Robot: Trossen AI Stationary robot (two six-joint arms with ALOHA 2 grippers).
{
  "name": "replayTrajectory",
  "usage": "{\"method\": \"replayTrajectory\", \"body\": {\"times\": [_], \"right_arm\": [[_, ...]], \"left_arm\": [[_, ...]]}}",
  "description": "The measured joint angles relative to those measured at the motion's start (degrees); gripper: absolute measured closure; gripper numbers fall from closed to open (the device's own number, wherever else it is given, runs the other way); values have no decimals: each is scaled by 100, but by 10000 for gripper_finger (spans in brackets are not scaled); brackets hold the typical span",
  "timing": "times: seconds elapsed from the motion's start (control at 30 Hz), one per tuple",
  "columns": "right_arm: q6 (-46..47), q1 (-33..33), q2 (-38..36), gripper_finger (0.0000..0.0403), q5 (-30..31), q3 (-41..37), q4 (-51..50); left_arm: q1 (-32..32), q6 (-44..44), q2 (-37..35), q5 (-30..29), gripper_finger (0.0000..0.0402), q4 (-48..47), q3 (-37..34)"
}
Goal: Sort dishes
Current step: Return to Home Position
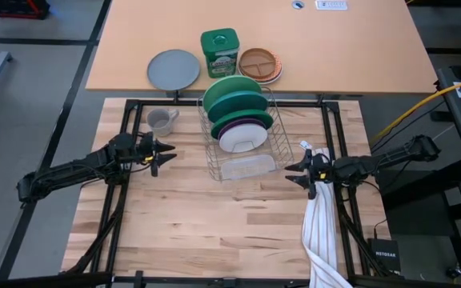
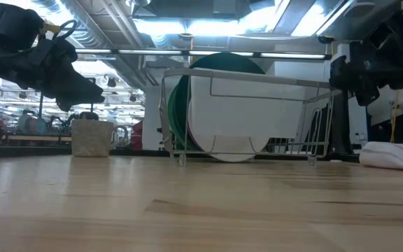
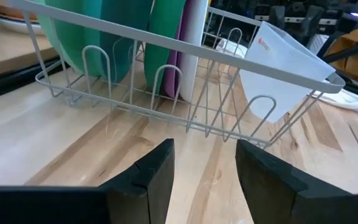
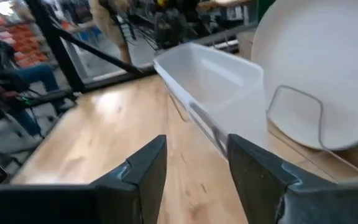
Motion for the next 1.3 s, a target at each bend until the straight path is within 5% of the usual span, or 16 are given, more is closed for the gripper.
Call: {"method": "replayTrajectory", "body": {"times": [0.17,0.93,1.3], "right_arm": [[21,5,-8,230,298,-6,-520],[16,-9,-45,230,-83,-17,-757],[17,-1050,-488,230,-219,-17,-843]], "left_arm": [[0,-27,-2,0,242,-4,0],[2,11,0,1,242,-19,0],[0,11,0,3,242,-19,0]]}}
